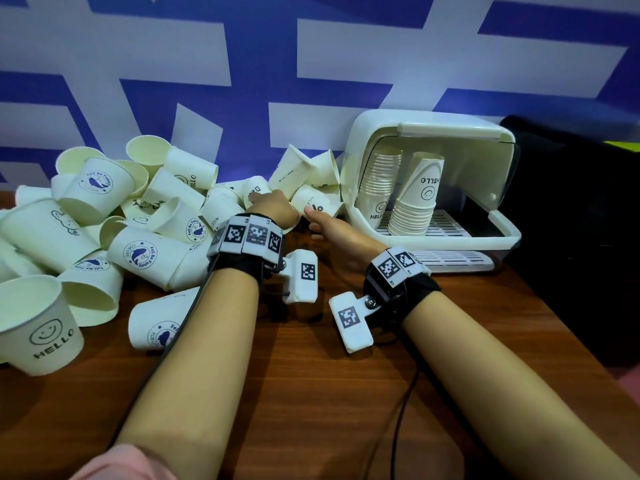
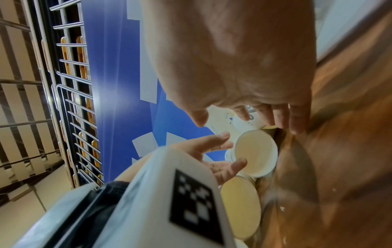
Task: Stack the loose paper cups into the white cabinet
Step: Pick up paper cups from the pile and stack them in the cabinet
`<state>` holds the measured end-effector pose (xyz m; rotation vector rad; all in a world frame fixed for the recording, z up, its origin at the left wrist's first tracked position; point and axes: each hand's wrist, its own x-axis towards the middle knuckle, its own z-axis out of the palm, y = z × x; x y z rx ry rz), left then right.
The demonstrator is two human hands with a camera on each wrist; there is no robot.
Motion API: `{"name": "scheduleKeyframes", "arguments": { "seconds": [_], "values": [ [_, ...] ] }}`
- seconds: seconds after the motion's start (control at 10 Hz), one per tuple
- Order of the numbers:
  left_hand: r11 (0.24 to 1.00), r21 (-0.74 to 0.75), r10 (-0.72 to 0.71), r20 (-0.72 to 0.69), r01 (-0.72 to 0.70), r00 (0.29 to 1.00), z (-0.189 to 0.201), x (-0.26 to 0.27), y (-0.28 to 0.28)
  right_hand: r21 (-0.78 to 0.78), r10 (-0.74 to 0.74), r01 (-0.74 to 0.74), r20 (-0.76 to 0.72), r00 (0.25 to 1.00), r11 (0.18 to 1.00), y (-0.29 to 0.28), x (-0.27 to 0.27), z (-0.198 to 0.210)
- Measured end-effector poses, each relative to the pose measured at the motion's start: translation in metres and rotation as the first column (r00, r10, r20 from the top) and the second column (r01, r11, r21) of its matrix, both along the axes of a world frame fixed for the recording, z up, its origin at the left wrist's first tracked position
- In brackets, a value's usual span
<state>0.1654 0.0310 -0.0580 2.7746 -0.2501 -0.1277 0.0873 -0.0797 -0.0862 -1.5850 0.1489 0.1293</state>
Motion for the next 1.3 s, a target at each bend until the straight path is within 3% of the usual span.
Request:
{"name": "scheduleKeyframes", "arguments": {
  "seconds": [0.1, 0.3, 0.5, 0.6, 0.8, 0.9, 1.1, 1.3],
  "values": [
    [0.996, -0.071, 0.064, 0.018, -0.063, 0.998, -0.002, 0.000, -0.001, -0.026, -0.027, 0.027, -0.013, 1.000, 0.999, 0.001, 0.005, -0.002],
    [0.994, -0.092, 0.069, 0.045, -0.064, 0.997, -0.005, 0.009, -0.002, 0.129, -0.051, 0.063, -0.096, 0.994, 0.990, 0.007, 0.020, -0.005],
    [0.982, -0.164, 0.098, 0.049, -0.089, 0.994, -0.004, 0.006, 0.001, 0.249, -0.067, 0.087, -0.089, 0.994, 0.965, 0.013, 0.029, -0.002],
    [0.981, -0.181, 0.071, 0.034, -0.064, 0.997, -0.002, 0.010, 0.006, 0.295, -0.066, 0.091, -0.094, 0.993, 0.951, 0.013, 0.032, 0.003],
    [0.997, -0.076, -0.021, 0.078, 0.027, 0.997, 0.009, 0.001, 0.009, 0.392, -0.086, 0.111, -0.079, 0.993, 0.913, 0.006, 0.035, 0.006],
    [0.993, -0.108, -0.031, 0.056, 0.037, 0.998, 0.006, 0.006, 0.012, 0.441, -0.111, 0.137, -0.084, 0.990, 0.887, 0.002, 0.036, 0.008],
    [0.966, -0.260, -0.002, -0.013, -0.001, 1.000, 0.008, 0.006, 0.015, 0.394, -0.179, 0.194, -0.074, 0.981, 0.899, -0.001, 0.036, 0.019],
    [0.968, -0.250, -0.004, -0.050, -0.009, 0.999, 0.010, 0.001, 0.015, 0.156, -0.233, 0.222, 0.053, 0.971, 0.963, -0.003, 0.024, 0.031]
  ]
}}
